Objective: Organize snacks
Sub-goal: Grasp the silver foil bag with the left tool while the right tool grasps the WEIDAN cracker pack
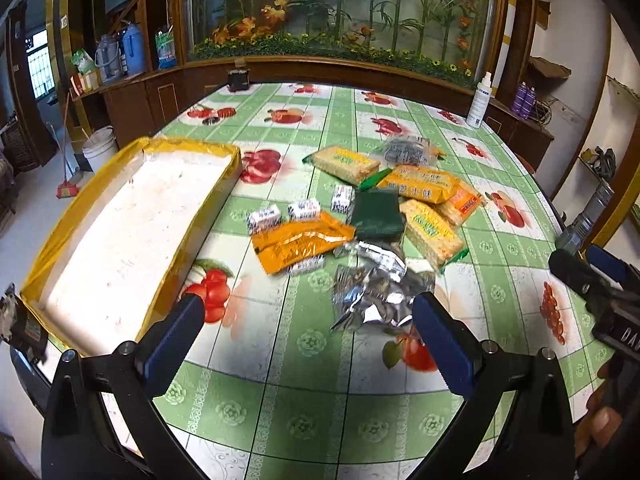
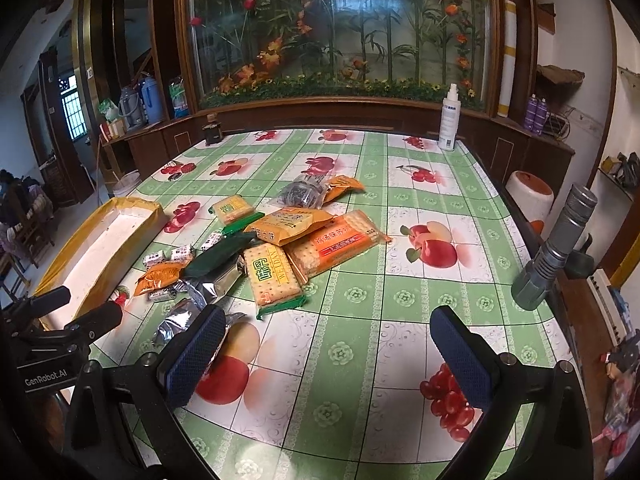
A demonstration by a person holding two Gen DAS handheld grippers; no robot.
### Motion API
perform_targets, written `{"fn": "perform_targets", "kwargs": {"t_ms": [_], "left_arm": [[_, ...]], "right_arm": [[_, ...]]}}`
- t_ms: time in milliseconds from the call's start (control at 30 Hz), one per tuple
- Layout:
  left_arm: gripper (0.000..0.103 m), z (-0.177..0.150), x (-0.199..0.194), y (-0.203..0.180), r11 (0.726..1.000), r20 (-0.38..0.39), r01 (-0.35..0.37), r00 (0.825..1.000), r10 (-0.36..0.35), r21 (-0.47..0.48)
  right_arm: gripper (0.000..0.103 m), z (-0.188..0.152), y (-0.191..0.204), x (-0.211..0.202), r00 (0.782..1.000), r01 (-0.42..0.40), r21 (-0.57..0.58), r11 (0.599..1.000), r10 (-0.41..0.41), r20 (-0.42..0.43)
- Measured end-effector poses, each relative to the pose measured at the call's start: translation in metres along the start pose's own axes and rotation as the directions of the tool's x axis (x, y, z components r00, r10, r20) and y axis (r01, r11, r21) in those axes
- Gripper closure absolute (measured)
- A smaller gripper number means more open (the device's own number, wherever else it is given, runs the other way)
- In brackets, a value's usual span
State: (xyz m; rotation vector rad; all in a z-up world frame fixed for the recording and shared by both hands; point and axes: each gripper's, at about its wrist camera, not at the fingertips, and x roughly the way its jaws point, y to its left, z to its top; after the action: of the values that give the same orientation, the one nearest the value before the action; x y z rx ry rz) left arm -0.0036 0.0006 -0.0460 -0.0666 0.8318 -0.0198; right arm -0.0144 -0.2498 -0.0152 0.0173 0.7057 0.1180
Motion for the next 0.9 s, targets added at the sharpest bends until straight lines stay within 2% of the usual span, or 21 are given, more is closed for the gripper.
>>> {"fn": "perform_targets", "kwargs": {"t_ms": [167,300,533,700,767,833,867,900], "left_arm": [[0.0,-0.015,0.018,0.007,0.999,-0.092,0.044,0.995,-0.046,-0.022],[0.0,-0.019,0.026,-0.001,0.997,-0.119,0.082,0.989,-0.083,-0.011],[0.0,-0.008,0.048,-0.039,0.99,-0.161,0.132,0.979,-0.122,0.055],[0.0,0.002,0.072,-0.059,0.989,-0.191,0.126,0.976,-0.109,0.08],[0.0,0.0,0.087,-0.059,0.99,-0.232,0.129,0.966,-0.113,0.055],[0.001,-0.001,0.088,-0.061,0.994,-0.213,0.075,0.975,-0.056,0.08],[0.001,-0.001,0.088,-0.059,0.994,-0.211,0.068,0.976,-0.05,0.083],[0.014,0.0,0.084,-0.057,0.994,-0.193,0.069,0.98,-0.052,0.082]], "right_arm": [[0.0,-0.005,-0.003,0.007,0.998,-0.063,0.006,0.998,0.063,-0.016],[0.0,-0.009,-0.002,0.013,0.993,-0.111,0.011,0.994,0.111,-0.038],[0.0,-0.01,-0.015,0.021,0.991,-0.11,0.063,0.992,0.115,-0.069],[0.0,-0.008,-0.022,0.02,0.993,-0.088,0.067,0.994,0.093,-0.068],[0.0,-0.007,-0.024,0.021,0.994,-0.085,0.067,0.994,0.09,-0.068],[0.0,-0.005,-0.024,0.023,0.993,-0.089,0.062,0.994,0.093,-0.07],[0.0,-0.004,-0.022,0.025,0.993,-0.096,0.057,0.994,0.1,-0.071],[0.0,-0.003,-0.02,0.027,0.991,-0.108,0.048,0.993,0.111,-0.071]]}}
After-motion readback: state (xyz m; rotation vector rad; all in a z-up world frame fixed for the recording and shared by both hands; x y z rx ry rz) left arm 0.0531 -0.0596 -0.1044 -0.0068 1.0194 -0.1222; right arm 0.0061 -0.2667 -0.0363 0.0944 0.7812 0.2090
